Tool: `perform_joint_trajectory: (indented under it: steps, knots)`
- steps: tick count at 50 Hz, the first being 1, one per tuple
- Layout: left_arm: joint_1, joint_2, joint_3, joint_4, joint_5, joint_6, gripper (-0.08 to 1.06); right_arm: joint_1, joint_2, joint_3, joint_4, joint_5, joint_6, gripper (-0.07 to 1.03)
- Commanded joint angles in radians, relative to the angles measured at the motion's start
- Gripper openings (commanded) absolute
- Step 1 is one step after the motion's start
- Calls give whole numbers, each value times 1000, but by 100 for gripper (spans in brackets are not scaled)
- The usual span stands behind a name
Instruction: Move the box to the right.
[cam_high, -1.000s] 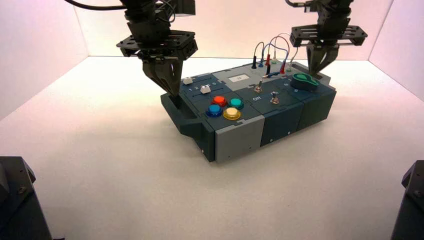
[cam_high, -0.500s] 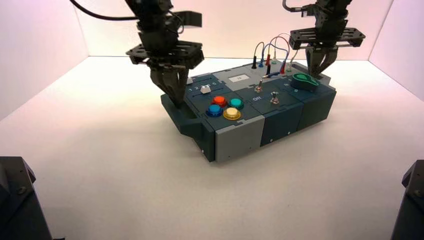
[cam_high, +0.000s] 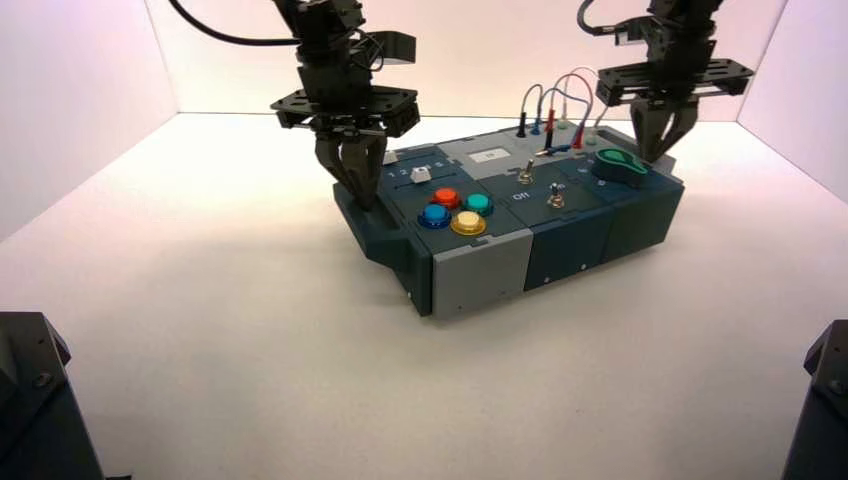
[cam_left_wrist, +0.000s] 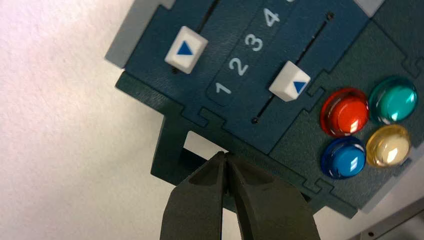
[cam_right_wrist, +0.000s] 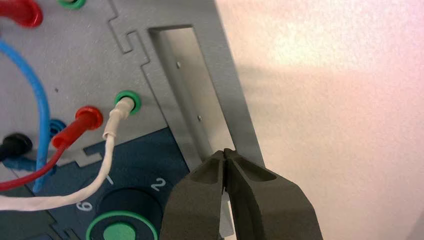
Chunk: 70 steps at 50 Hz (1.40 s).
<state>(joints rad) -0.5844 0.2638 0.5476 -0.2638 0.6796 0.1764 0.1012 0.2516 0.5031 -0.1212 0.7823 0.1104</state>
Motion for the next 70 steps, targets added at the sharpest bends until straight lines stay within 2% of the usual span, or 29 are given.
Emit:
perform_joint_trajectory:
  steps: [1,8,10,13,23,29,37,57,70]
  knots:
    - [-6,23,-81,-5,-20,2,-3,26,-15,32,51,26,-28,-2]
    - [5,52,-126,-5,-5,2,-3,29,-17,43,80,44,-64,-2]
    - [9,63,-143,-3,0,0,-3,34,-18,51,103,57,-92,-2]
    - [14,75,-160,-2,2,0,-3,37,-21,58,117,63,-106,-2]
    - [28,115,-222,6,18,-2,-3,54,-29,71,137,100,-126,-2]
    - [41,135,-253,8,31,0,-3,64,-35,78,138,103,-127,-2]
    - [48,143,-281,8,63,-3,-3,63,-40,71,132,80,-115,-2]
    - [46,120,-273,8,97,-9,-3,63,-21,-9,118,55,-107,-2]
    - [3,117,-270,5,112,-11,-3,63,12,-29,110,43,-107,-2]
